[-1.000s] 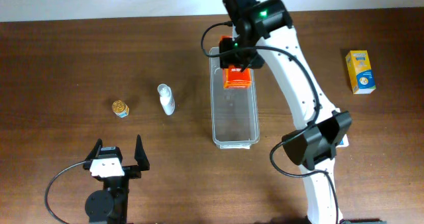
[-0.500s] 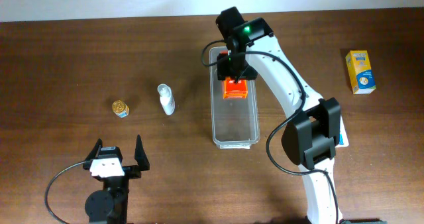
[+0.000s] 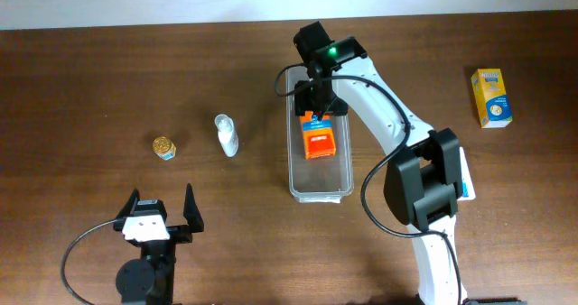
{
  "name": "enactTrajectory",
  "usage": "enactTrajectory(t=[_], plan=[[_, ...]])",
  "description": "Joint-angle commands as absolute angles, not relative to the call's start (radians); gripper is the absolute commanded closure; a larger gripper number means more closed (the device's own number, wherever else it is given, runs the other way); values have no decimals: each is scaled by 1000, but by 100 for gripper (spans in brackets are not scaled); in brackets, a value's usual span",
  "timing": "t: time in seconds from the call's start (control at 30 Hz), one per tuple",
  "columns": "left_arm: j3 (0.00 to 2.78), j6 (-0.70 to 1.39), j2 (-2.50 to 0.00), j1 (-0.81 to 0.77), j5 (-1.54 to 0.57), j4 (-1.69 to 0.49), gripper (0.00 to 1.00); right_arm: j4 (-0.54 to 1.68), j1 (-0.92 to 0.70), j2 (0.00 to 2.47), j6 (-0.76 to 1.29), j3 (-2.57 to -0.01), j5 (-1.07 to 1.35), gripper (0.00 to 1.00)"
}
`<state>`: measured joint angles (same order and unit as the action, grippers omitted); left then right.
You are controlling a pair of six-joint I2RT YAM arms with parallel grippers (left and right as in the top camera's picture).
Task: Pack container
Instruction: 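Lower the orange box upright into the container and release it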
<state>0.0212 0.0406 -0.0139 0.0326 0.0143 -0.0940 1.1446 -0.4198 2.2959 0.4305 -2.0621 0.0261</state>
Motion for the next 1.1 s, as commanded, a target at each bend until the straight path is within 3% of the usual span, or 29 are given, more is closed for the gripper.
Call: enactTrajectory(t=[0.0,0.77,0.8,0.9,1.07], plan=[[15,25,-8,38,6,-92,1,1127,-427,2298,447,-2028,22,34],[15,25,-8,38,6,-92,1,1088,-427,2321,366,-1993,-7,40],[15,25,-8,38,6,-92,1,1088,-427,2323,362,-1993,-11,43],[15,25,-8,38,6,-92,1,1087,-425,2324,345,-1993,-19,64],[15,25,-8,38,6,-92,1,1089,-425,2324,328,-1993,-42,78]])
